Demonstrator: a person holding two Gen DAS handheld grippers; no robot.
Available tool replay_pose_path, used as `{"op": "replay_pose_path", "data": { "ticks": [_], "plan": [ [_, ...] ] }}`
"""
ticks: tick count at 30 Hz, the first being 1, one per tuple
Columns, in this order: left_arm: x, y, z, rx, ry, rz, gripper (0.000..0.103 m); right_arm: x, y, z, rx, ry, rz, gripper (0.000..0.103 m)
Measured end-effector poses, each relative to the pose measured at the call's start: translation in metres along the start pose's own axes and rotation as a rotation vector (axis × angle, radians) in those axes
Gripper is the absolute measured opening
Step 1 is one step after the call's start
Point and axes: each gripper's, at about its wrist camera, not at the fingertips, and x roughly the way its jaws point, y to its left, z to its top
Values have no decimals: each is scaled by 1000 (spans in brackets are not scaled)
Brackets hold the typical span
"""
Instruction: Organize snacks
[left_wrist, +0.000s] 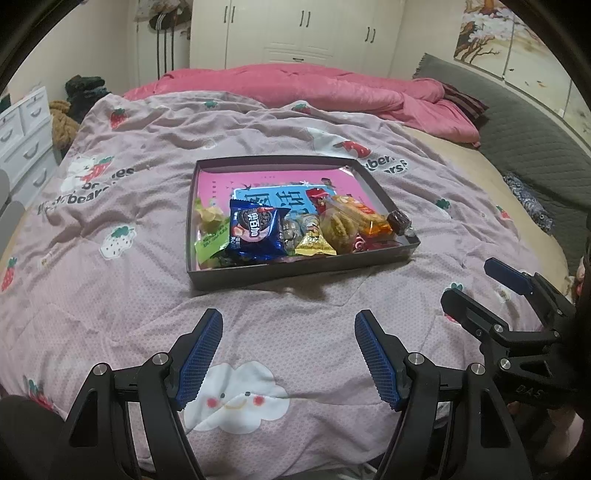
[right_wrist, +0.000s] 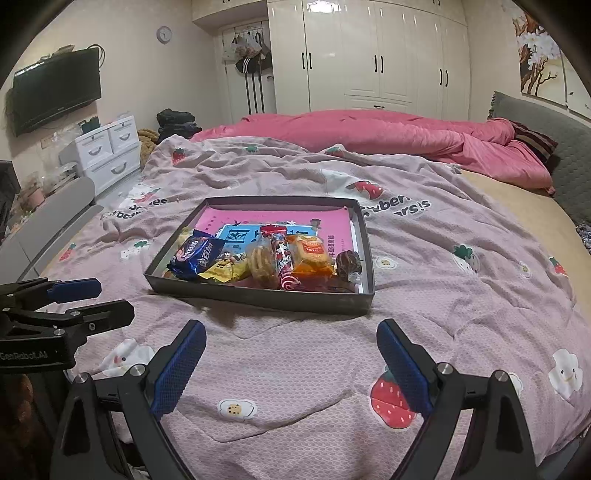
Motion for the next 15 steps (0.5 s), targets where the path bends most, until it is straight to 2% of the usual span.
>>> {"op": "replay_pose_path", "data": {
  "ticks": [15],
  "plan": [
    [-2, 4, 0, -9, -2, 9, 76, 1, 1, -1, -3, 4, -2, 94]
  ]
}}
